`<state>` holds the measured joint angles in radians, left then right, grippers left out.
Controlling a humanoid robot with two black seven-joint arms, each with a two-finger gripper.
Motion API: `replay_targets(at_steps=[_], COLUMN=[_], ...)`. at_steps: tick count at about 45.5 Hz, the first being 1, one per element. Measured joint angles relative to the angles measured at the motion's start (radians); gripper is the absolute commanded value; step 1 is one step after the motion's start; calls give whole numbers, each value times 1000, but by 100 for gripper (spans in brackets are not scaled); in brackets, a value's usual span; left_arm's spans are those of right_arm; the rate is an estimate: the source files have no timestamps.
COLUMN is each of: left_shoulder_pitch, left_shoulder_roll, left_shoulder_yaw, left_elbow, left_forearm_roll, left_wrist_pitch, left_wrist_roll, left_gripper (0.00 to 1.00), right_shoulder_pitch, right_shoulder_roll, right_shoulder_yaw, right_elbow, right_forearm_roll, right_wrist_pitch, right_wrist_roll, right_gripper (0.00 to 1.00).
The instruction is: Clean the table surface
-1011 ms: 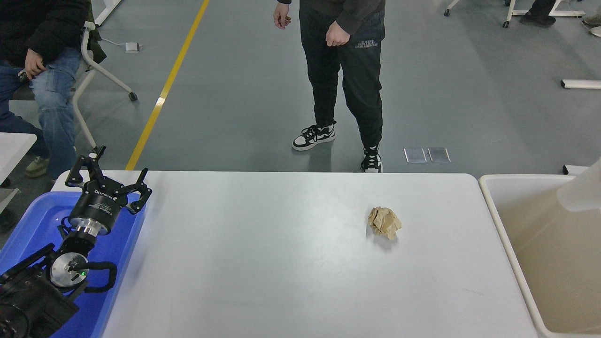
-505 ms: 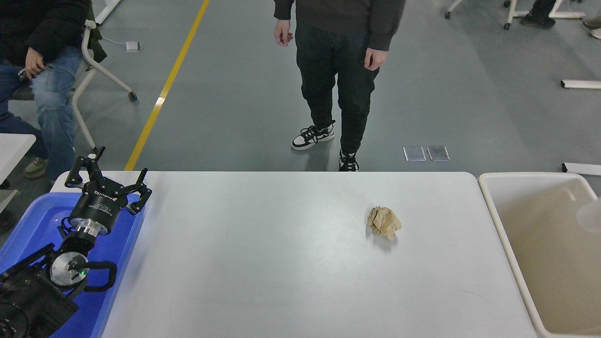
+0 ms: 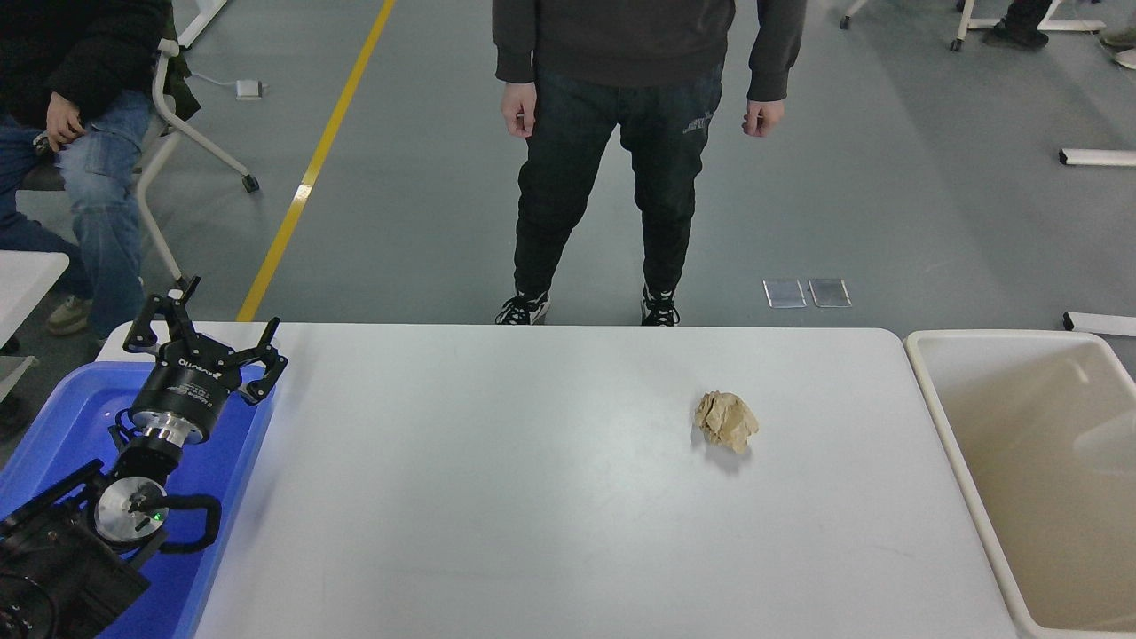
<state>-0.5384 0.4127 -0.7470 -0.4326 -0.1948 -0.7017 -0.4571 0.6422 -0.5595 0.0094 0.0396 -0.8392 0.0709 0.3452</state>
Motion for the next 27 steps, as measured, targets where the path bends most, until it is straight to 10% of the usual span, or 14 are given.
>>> replay_targets(at_steps=[27], left_shoulder_pitch=[0], left_shoulder_roll=[0], left_shoulder_yaw=[0], left_elbow=[0], left_forearm_roll=[0], left_wrist_pitch=[0], left_wrist_roll=[0], left_gripper=[100], right_shoulder_pitch=[-62], right_shoulder_roll=[151], right_shoulder_yaw=[1], right_elbow=[-127], right_forearm_roll=[148], right_wrist_pitch=[-116], right_wrist_roll=[-85], right_gripper=[0])
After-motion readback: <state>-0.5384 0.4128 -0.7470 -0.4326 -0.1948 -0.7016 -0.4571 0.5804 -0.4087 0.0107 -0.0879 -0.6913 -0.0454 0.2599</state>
